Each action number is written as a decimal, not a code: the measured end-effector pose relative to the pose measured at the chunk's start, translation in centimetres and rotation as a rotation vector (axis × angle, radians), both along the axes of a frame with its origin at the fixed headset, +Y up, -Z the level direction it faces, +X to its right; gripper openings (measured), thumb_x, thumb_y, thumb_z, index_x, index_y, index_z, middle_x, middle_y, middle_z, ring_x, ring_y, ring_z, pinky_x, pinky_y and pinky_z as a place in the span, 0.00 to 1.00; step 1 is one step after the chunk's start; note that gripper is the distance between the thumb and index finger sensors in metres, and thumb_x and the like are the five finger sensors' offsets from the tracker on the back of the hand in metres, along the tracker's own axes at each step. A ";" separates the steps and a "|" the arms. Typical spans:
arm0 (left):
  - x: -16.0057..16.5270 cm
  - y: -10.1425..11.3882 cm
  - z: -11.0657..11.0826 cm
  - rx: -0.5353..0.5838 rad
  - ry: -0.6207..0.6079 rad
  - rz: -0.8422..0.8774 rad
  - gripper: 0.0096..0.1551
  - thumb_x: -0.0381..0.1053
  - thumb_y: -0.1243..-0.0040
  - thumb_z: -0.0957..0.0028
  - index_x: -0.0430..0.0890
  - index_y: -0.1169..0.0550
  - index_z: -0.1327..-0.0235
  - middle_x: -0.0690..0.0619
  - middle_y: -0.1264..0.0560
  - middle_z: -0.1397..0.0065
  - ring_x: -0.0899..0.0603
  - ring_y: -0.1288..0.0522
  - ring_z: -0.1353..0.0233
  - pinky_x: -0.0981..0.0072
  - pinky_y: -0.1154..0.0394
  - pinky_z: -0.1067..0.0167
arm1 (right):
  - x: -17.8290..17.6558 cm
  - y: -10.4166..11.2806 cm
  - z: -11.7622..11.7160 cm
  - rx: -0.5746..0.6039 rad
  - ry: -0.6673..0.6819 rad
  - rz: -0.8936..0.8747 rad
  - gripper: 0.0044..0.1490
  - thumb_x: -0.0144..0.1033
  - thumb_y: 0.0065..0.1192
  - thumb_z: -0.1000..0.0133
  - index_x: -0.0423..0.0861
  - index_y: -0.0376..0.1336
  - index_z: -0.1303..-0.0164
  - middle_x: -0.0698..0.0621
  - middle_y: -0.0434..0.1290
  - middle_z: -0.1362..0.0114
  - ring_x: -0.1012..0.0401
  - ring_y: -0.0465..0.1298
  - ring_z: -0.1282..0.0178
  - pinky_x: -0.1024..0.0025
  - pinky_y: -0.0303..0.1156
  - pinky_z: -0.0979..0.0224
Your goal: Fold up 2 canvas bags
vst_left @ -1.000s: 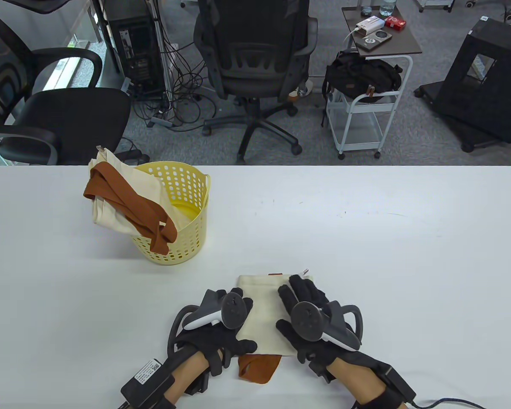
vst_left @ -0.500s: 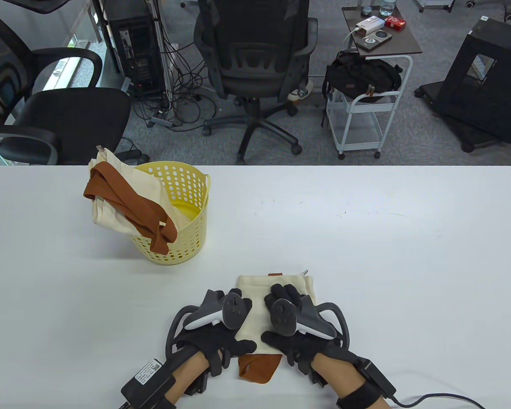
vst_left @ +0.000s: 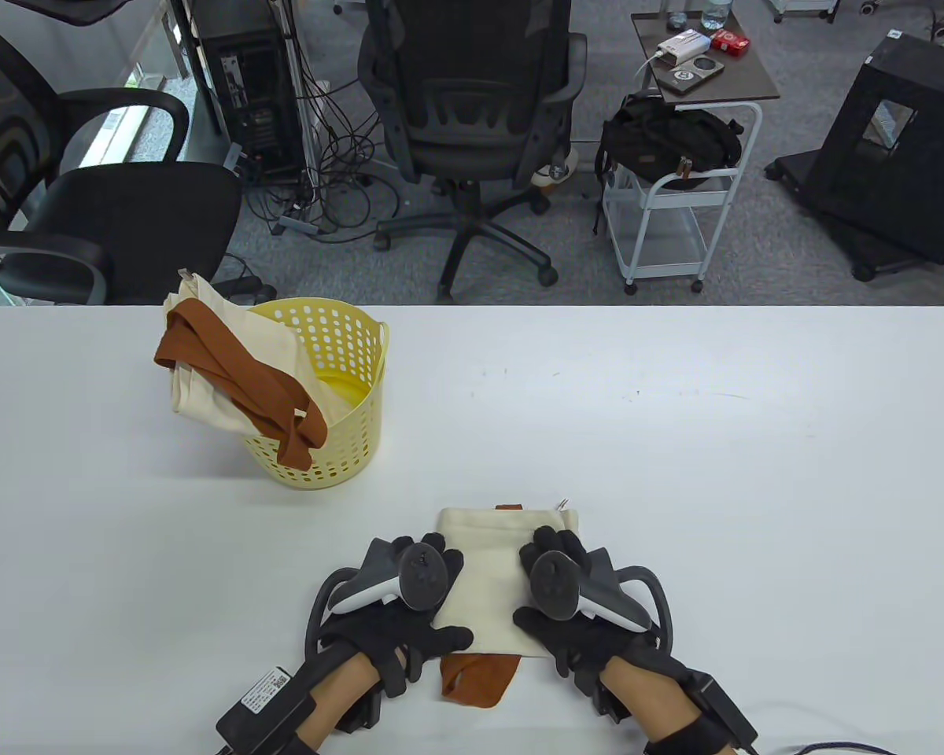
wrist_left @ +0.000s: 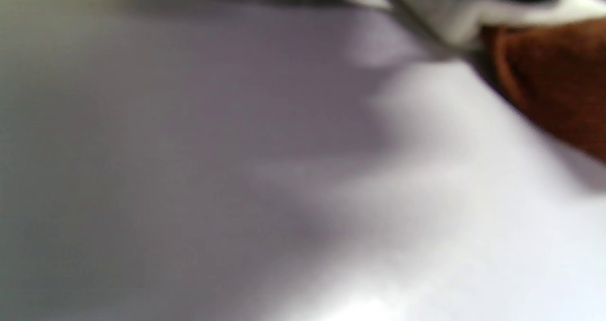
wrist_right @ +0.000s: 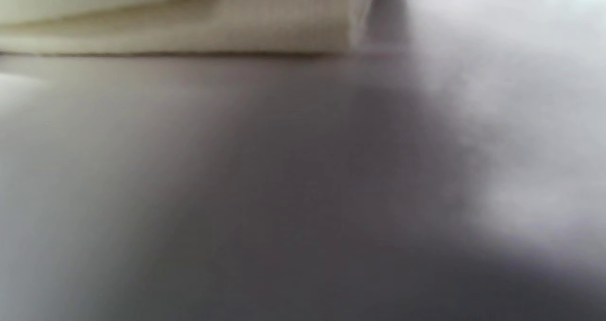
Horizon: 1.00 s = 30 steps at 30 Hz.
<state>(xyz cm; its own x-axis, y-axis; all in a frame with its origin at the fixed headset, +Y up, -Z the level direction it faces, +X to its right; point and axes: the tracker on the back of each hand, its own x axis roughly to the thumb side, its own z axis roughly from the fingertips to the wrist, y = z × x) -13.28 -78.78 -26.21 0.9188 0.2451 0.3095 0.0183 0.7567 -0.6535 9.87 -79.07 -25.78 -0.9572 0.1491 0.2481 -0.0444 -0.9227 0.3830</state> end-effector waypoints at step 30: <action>-11.4 3.3 0.4 0.341 0.211 0.009 0.57 0.72 0.48 0.61 0.57 0.59 0.26 0.53 0.69 0.18 0.34 0.72 0.16 0.29 0.71 0.26 | -0.5 0.1 -0.3 -0.027 0.029 0.016 0.48 0.53 0.49 0.46 0.49 0.36 0.21 0.45 0.29 0.17 0.46 0.33 0.17 0.44 0.40 0.18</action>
<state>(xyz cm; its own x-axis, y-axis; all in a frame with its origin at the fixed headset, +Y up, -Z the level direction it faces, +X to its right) -24.69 -75.43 -25.82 0.9692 0.1688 0.1793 -0.0967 0.9305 -0.3534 9.32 -79.01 -26.06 -0.9520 0.1411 0.2717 -0.0186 -0.9125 0.4087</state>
